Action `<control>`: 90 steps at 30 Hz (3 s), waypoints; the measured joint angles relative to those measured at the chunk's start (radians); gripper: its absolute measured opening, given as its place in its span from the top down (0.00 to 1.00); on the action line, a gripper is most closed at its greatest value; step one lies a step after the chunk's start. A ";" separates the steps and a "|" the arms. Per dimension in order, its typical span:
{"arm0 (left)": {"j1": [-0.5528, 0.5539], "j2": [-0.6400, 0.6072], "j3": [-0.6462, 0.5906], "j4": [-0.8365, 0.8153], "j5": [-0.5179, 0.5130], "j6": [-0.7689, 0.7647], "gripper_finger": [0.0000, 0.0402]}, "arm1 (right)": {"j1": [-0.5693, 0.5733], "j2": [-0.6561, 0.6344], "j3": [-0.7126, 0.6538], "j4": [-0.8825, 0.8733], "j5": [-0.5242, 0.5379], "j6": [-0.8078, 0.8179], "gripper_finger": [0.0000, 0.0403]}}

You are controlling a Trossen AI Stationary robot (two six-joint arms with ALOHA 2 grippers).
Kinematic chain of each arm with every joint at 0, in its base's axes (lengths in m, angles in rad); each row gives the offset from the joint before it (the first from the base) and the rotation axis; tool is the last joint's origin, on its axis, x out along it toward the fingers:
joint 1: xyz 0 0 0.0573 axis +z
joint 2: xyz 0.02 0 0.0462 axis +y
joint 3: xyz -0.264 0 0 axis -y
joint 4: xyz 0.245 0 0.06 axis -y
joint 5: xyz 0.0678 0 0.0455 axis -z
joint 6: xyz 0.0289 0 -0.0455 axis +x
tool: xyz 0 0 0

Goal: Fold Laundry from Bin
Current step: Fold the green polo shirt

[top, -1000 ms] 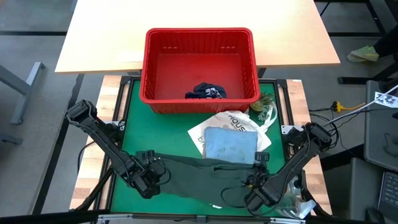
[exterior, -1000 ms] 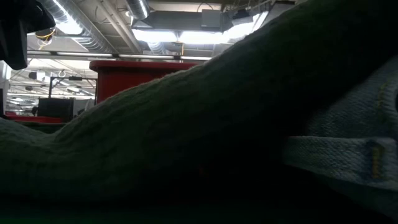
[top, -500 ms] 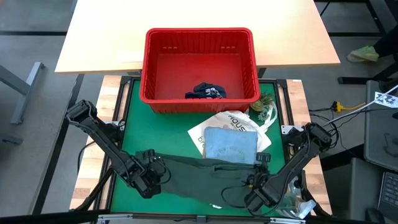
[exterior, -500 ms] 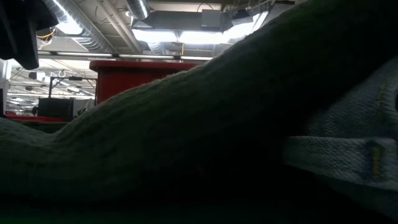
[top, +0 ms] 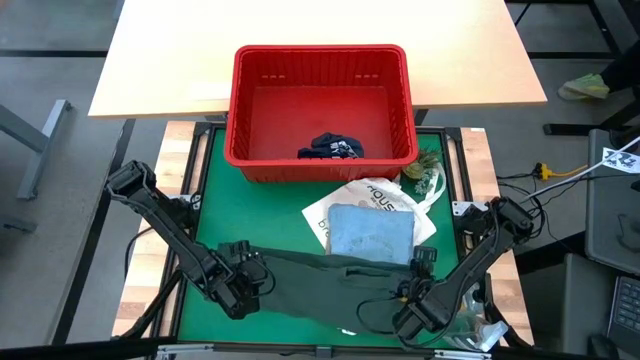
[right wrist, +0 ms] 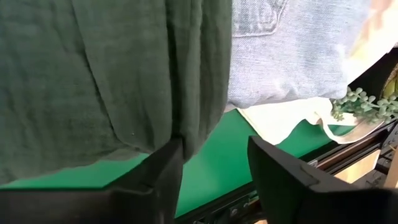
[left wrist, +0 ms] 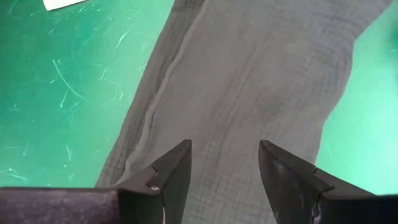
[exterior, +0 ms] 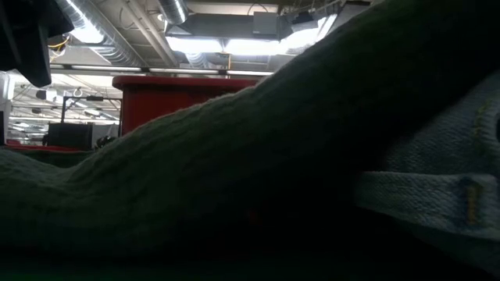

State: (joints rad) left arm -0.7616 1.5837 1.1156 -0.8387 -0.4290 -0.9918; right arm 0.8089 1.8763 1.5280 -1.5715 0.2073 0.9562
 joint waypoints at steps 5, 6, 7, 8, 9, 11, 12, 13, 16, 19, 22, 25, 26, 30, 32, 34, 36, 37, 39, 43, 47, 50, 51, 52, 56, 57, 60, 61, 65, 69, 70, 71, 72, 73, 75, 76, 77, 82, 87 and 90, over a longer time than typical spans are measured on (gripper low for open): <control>0.000 0.000 0.000 0.010 0.000 0.000 0.55 | 0.000 0.000 0.000 0.000 -0.009 -0.003 0.51; 0.000 0.000 0.000 0.010 0.000 0.000 0.55 | 0.000 0.000 0.000 0.000 -0.010 -0.003 0.51; 0.000 0.000 0.000 0.010 0.000 0.000 0.55 | 0.000 0.000 0.000 0.000 -0.010 -0.003 0.51; 0.000 0.000 0.000 0.010 0.000 0.000 0.55 | 0.000 0.000 0.000 0.000 -0.010 -0.003 0.51; 0.000 0.000 0.000 0.010 0.000 0.000 0.55 | 0.000 0.000 0.000 0.000 -0.010 -0.003 0.51; 0.000 0.000 0.000 0.010 0.000 0.000 0.55 | 0.000 0.000 0.000 0.000 -0.009 -0.003 0.51; 0.000 0.000 0.000 0.010 0.000 0.000 0.55 | 0.000 0.000 0.000 0.000 -0.009 -0.003 0.51; 0.000 0.000 0.000 0.010 0.000 0.000 0.55 | 0.000 0.000 0.000 0.000 -0.009 -0.003 0.51; 0.000 0.000 0.000 0.011 0.000 0.001 0.55 | 0.000 0.001 0.000 0.001 -0.009 -0.003 0.51; 0.008 0.000 0.000 0.013 0.001 0.018 0.55 | 0.000 0.001 0.000 0.001 -0.009 -0.003 0.51; 0.024 0.000 0.000 0.016 0.000 0.008 0.55 | 0.000 0.001 0.000 0.002 -0.008 -0.003 0.51; 0.045 0.000 0.000 0.029 0.000 0.003 0.55 | 0.000 0.001 0.000 0.002 -0.008 -0.004 0.51; 0.053 0.000 0.000 0.030 0.000 0.002 0.55 | 0.000 0.001 0.000 0.002 -0.008 -0.004 0.51; 0.079 0.000 0.000 0.032 0.000 0.002 0.55 | 0.000 0.001 0.000 0.002 -0.008 -0.004 0.51; 0.087 0.000 0.000 0.032 0.000 0.002 0.55 | 0.000 0.001 0.000 0.002 -0.008 -0.004 0.51; 0.090 0.000 0.000 0.032 0.000 0.001 0.55 | 0.000 0.001 0.000 0.002 -0.008 -0.004 0.51; 0.094 0.000 0.000 0.038 0.000 0.000 0.55 | 0.000 0.001 0.000 0.002 -0.008 -0.004 0.51; 0.096 0.000 0.000 0.044 0.000 0.000 0.55 | 0.000 0.001 0.000 0.002 -0.008 -0.004 0.51; 0.097 0.000 0.000 0.045 -0.004 0.002 0.55 | 0.000 0.001 0.000 0.002 -0.008 -0.004 0.51; 0.097 0.000 0.000 0.044 -0.014 0.006 0.56 | 0.000 0.001 0.000 0.002 -0.008 -0.004 0.51; 0.097 0.000 0.000 0.046 -0.015 0.007 0.56 | 0.000 0.000 0.000 0.002 -0.018 -0.003 0.51; 0.097 0.000 0.000 0.047 -0.015 -0.002 0.56 | 0.002 -0.017 0.008 0.000 -0.025 0.009 0.51; 0.097 0.000 0.000 0.046 -0.014 -0.018 0.56 | 0.002 -0.028 0.016 0.001 -0.025 0.011 0.51; 0.098 0.000 0.000 0.041 -0.006 -0.054 0.56 | 0.002 -0.040 0.025 0.001 -0.025 0.012 0.51; 0.118 -0.005 0.000 -0.016 0.148 -0.205 0.56 | 0.002 -0.079 0.055 0.000 0.020 0.013 0.51; 0.121 -0.006 0.000 -0.031 0.183 -0.221 0.56 | 0.002 -0.088 0.057 0.000 0.028 0.011 0.51; 0.114 -0.006 0.001 -0.098 0.276 -0.291 0.56 | 0.002 -0.110 0.058 0.000 0.035 0.009 0.51; 0.108 -0.006 0.001 -0.122 0.302 -0.313 0.56 | 0.002 -0.114 0.058 0.000 0.035 0.009 0.51; 0.057 -0.006 0.001 -0.208 0.367 -0.432 0.56 | 0.003 -0.115 0.058 0.001 0.036 0.008 0.51; -0.014 -0.006 0.001 -0.270 0.370 -0.599 0.56 | 0.003 -0.114 0.058 0.005 0.037 0.008 0.51; -0.032 -0.006 0.001 -0.283 0.370 -0.649 0.56 | 0.003 -0.114 0.058 0.006 0.041 0.008 0.51; -0.050 -0.006 0.001 -0.291 0.369 -0.693 0.56 | 0.003 -0.114 0.058 0.007 0.045 0.008 0.51; -0.069 -0.006 0.001 -0.293 0.369 -0.735 0.56 | 0.003 -0.114 0.058 0.007 0.045 0.008 0.51; -0.086 -0.006 0.001 -0.296 0.368 -0.773 0.56 | 0.003 -0.114 0.058 0.007 0.045 0.008 0.51; -0.120 -0.007 -0.004 -0.302 0.350 -0.843 0.56 | 0.003 -0.114 0.058 0.007 0.045 0.008 0.51; -0.137 -0.007 -0.009 -0.302 0.338 -0.879 0.56 | 0.003 -0.114 0.058 0.008 0.045 0.008 0.51; -0.153 -0.007 -0.016 -0.302 0.326 -0.914 0.56 | 0.003 -0.114 0.058 0.011 0.045 0.008 0.51; -0.213 -0.008 -0.090 -0.265 0.297 -1.086 0.56 | 0.003 -0.114 0.058 0.011 0.045 0.008 0.51; -0.241 -0.008 -0.198 -0.111 0.285 -1.175 0.56 | 0.002 -0.114 0.058 0.012 0.045 0.008 0.51; -0.243 -0.008 -0.267 -0.002 0.285 -1.186 0.56 | 0.002 -0.114 0.058 0.022 0.045 0.008 0.51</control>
State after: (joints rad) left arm -1.0046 1.5761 0.8489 -0.8403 -0.1444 -2.1778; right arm 0.8112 1.7622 1.5860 -1.5490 0.2527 0.9638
